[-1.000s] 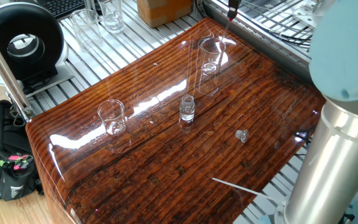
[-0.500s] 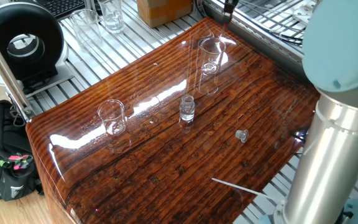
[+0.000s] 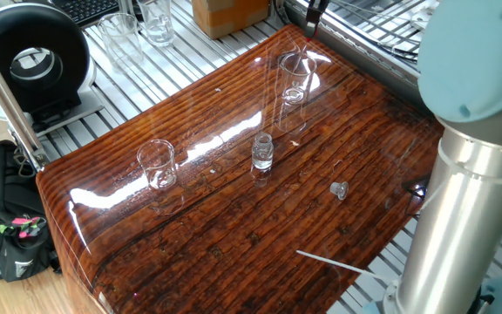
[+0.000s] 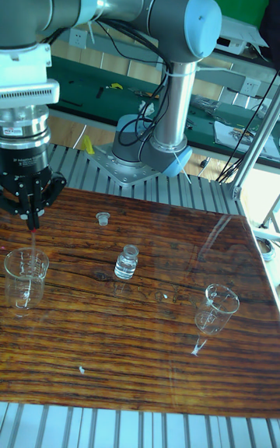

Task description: Transfer liquid using a dropper

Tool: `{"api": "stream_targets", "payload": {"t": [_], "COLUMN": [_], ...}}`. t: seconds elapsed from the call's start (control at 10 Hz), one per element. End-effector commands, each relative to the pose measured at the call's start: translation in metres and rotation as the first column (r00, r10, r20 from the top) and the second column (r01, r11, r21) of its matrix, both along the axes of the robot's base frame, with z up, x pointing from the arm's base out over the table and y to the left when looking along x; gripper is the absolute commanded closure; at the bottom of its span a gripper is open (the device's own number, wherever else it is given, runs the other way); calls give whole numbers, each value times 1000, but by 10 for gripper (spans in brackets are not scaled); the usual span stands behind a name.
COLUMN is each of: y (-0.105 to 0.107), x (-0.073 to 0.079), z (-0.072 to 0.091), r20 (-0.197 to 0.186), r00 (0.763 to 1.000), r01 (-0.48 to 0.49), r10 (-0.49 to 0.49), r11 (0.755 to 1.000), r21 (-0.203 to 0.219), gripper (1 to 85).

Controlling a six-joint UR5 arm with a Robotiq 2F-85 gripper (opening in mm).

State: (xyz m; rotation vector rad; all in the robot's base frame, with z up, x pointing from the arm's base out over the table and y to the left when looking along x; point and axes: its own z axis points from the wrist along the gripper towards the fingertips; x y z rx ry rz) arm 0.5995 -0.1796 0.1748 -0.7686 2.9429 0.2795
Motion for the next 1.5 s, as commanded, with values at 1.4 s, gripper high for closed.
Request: {"api": "stream_targets", "payload": {"t": [1.4], "y": [-6], "x": [-3], "z": [-36], "r20": [37], "r00": [999], "r01": [2], "r10": [-5], "r11": [998], "r21": [67], "gripper": [840]}}
